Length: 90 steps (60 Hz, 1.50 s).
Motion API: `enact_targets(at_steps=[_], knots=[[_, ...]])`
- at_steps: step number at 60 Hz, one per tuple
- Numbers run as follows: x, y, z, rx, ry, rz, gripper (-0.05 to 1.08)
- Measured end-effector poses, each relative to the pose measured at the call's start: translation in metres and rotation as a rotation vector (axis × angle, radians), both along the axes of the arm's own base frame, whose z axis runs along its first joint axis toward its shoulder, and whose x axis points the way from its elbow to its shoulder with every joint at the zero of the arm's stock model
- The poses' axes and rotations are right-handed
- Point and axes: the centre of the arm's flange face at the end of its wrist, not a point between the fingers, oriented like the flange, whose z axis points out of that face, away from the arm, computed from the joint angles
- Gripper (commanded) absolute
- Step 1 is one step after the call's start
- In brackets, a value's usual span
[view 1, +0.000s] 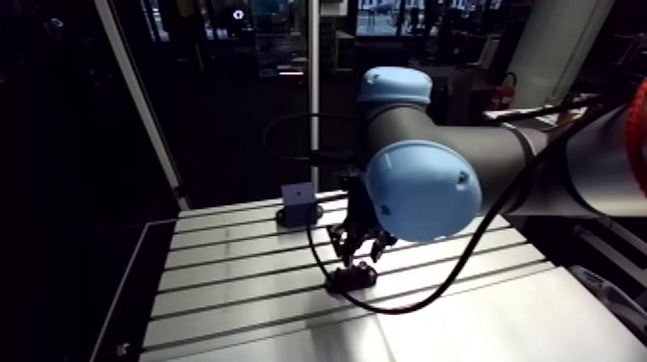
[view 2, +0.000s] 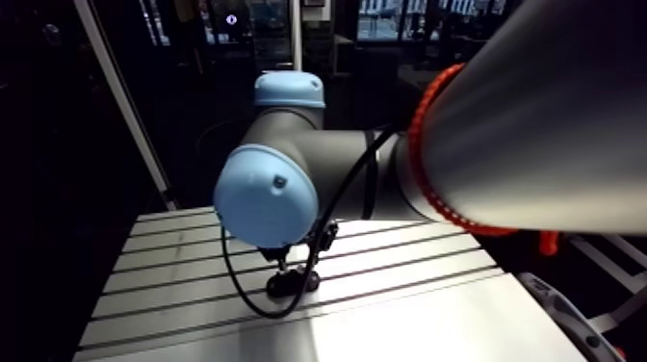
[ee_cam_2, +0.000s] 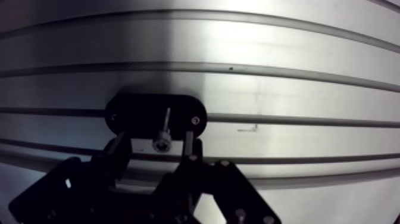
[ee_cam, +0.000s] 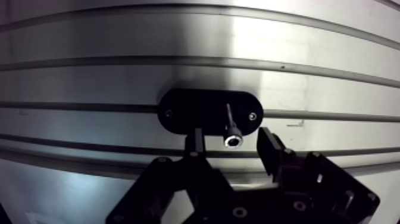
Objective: Pick up the M10 bolt and insert it into the hole until fully seated.
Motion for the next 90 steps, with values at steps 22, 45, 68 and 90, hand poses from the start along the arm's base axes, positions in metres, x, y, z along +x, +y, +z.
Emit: enact_targets(at_steps=[22,45,68,90], knots=[[0.003,-0.0009,-0.0042,-0.002,-0.01,0.0,0.5],[0.0036,-0.0005,-0.0045,-0.002,-0.011,-0.002,0.53],[0.0035,0.0023,-0.0042,-0.002,-0.009,-0.008,0.56],[0.0019,0.0031,-0.004,0.001,0.002,-0.008,0.61]])
